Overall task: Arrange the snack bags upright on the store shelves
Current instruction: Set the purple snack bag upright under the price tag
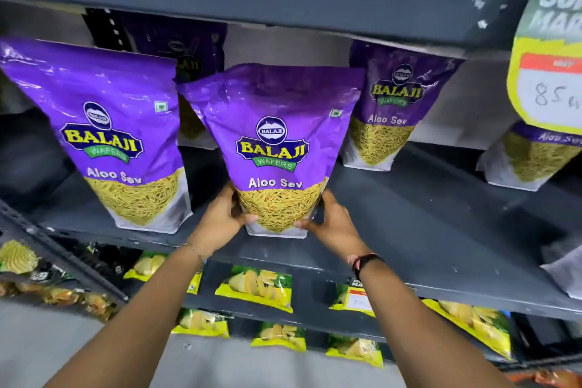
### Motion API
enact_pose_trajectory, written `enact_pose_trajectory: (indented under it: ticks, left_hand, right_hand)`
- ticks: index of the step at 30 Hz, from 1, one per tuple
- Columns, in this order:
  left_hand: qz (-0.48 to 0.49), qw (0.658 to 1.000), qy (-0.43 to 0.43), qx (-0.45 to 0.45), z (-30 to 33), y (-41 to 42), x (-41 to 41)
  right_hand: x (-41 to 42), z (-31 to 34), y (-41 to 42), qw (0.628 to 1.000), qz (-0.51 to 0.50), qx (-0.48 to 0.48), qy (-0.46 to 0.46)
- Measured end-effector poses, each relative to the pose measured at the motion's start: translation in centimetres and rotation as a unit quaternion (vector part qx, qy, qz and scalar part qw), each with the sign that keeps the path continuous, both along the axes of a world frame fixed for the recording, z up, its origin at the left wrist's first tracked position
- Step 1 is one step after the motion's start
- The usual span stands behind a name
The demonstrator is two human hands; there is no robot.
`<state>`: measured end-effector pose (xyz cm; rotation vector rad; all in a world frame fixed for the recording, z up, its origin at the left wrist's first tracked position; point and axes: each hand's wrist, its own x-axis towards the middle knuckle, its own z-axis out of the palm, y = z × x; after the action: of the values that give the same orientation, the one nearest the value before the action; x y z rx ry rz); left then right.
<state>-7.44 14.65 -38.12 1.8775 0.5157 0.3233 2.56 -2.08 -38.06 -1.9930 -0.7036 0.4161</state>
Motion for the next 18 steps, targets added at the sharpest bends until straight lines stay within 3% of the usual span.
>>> enact_pose_trajectory:
  ticks: [18]
  left_hand:
    - [-0.060, 0.998, -0.020, 0.012, -0.1, -13.3, 5.4]
  right_hand:
    - [3.2, 0.2, -15.8, 0.995, -0.084, -0.041, -0.024]
